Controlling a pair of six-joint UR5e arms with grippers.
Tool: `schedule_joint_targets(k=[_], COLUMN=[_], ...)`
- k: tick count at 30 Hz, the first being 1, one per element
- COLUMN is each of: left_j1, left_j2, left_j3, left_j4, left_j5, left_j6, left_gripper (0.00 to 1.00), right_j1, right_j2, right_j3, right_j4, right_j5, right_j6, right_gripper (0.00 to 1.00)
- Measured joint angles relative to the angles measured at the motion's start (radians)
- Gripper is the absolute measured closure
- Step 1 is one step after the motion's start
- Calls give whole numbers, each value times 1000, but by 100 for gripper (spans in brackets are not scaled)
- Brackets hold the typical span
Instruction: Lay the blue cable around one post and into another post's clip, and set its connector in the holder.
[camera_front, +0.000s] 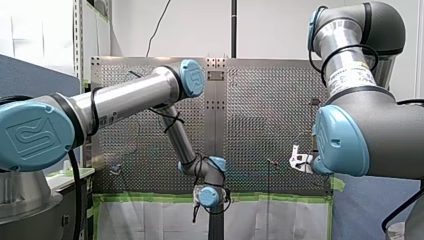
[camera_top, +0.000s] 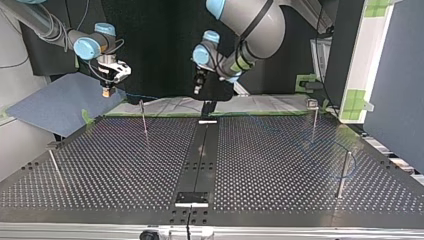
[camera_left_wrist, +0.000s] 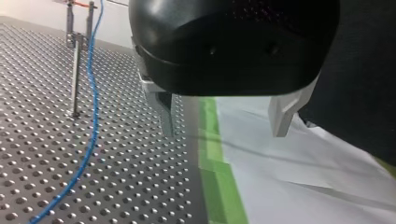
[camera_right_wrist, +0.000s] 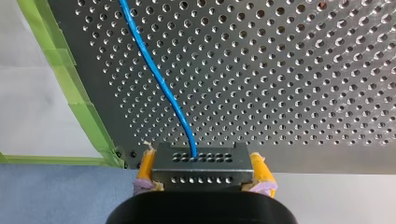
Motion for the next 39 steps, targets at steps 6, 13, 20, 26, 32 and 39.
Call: schedule_joint_targets(k=[6, 13, 20, 26, 32, 39], left_j1=[-5, -9, -22, -27, -28, -31], left_j2=[4, 4, 4, 4, 4, 3], left_j3=[33, 59, 82, 108, 136, 151], left_j4=[-27, -35, -33, -34, -35, -28], left_j5=[-25, -52, -54, -73, -93, -98], left_j6=[1, 5, 27, 30, 32, 45], left_gripper=[0, 0, 0, 0, 0, 0], right_j1=[-1, -1, -2, -1, 0, 1], right_j2=[0, 0, 0, 0, 0, 0], right_j3=[0, 0, 0, 0, 0, 0], right_j4=[-2, -3, -3, -4, -3, -2], right_j5=[0, 0, 0, 0, 0, 0], right_j6=[0, -1, -1, -2, -3, -3], right_gripper=[98, 98, 98, 98, 98, 98])
